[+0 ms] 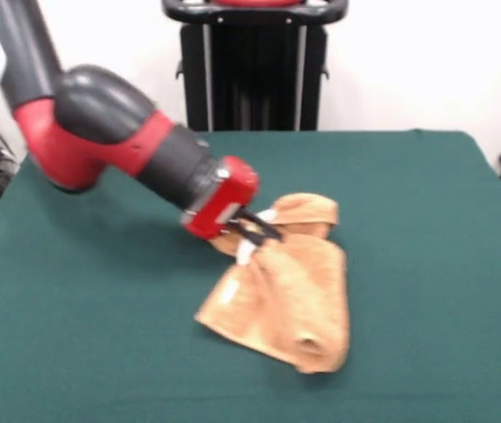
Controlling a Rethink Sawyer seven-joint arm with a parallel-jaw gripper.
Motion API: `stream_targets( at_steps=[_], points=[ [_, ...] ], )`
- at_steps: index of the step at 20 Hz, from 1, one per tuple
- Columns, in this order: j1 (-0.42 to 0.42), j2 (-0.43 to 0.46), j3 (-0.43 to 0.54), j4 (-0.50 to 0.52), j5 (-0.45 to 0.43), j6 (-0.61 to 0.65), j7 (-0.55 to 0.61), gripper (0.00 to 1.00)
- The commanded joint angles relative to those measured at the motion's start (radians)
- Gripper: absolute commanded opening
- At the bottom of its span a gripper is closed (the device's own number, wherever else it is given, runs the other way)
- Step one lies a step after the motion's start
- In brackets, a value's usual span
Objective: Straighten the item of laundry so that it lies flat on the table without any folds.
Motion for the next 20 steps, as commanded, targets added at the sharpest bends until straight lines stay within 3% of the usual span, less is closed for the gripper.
stream_targets(
  at_steps=[1, 4, 9, 13, 16, 20],
  points=[
    [0.244, -0.007, -0.063, 0.061, -0.203, -0.307, 0.074, 0.00],
    [0.348, -0.134, -0.133, 0.084, -0.183, -0.401, 0.235, 0.00],
    [0.440, -0.198, -0.212, 0.074, -0.106, -0.471, 0.276, 0.00],
    [0.594, -0.331, -0.362, 0.095, -0.014, -0.558, 0.390, 0.00],
    [0.660, -0.360, -0.422, 0.110, 0.067, -0.579, 0.415, 0.00],
    [0.881, -0.514, -0.664, 0.153, 0.239, -0.564, 0.545, 0.00]
  ],
)
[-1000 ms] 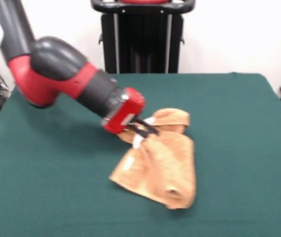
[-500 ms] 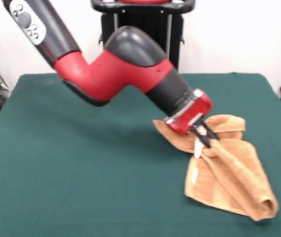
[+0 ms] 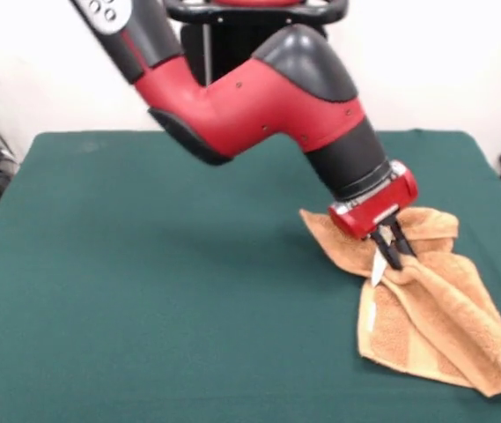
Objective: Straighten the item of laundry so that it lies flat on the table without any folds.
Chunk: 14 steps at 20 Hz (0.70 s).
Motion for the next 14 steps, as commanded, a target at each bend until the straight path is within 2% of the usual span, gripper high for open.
stream_targets(
  at_steps=[1, 5, 14],
  points=[
    [0.353, -0.179, -0.464, 0.048, 0.225, 0.007, 0.480, 0.00],
    [0.437, -0.226, -0.565, 0.060, 0.329, 0.045, 0.472, 0.00],
    [0.402, -0.213, -0.524, 0.073, 0.377, 0.048, 0.411, 0.00]
  ],
)
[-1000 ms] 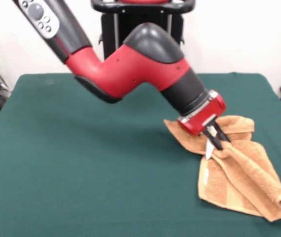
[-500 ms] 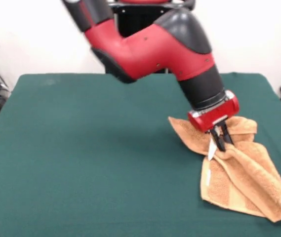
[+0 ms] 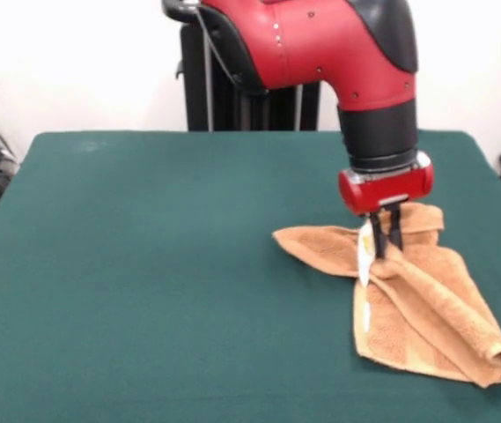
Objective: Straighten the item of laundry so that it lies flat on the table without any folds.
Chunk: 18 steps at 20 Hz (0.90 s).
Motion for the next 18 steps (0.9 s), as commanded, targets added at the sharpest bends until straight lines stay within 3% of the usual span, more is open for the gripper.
stream_targets(
  at_steps=[1, 18],
  points=[
    [-0.003, 0.034, -0.121, 0.065, 0.079, 0.083, 0.234, 0.00],
    [-0.038, 0.065, -0.087, 0.095, 0.074, 0.018, 0.233, 0.00]
  ],
)
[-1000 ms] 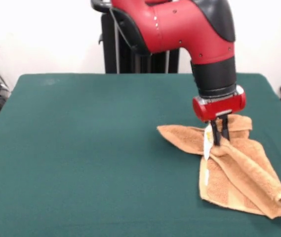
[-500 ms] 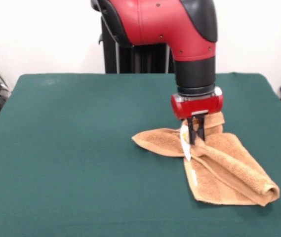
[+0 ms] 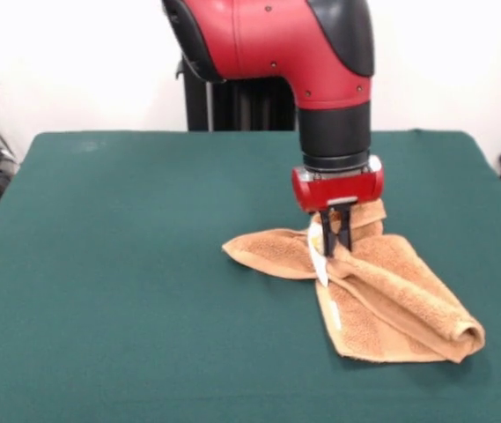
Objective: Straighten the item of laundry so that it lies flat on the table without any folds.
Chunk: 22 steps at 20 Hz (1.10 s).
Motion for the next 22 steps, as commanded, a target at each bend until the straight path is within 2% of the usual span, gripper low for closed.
stream_targets(
  at_steps=[1, 4, 7, 9, 10, 11, 12, 14, 19, 22],
  points=[
    [-0.027, 0.071, 0.001, 0.089, 0.051, 0.020, 0.232, 0.00],
    [-0.162, 0.146, 0.167, 0.121, 0.062, 0.049, 0.218, 0.00],
    [-0.381, 0.326, 0.415, 0.171, 0.101, 0.101, 0.200, 0.00],
    [-0.464, 0.410, 0.499, 0.202, 0.142, 0.111, 0.226, 0.00],
    [-0.448, 0.370, 0.475, 0.222, 0.174, 0.102, 0.276, 0.00],
    [-0.421, 0.319, 0.438, 0.250, 0.245, 0.139, 0.343, 0.00],
    [-0.383, 0.261, 0.391, 0.276, 0.330, 0.214, 0.408, 0.00],
    [-0.304, 0.186, 0.291, 0.280, 0.420, 0.323, 0.445, 0.00],
    [-0.239, 0.123, 0.204, 0.289, 0.496, 0.442, 0.404, 0.00],
    [-0.170, 0.056, 0.133, 0.291, 0.518, 0.538, 0.434, 0.00]
  ],
)
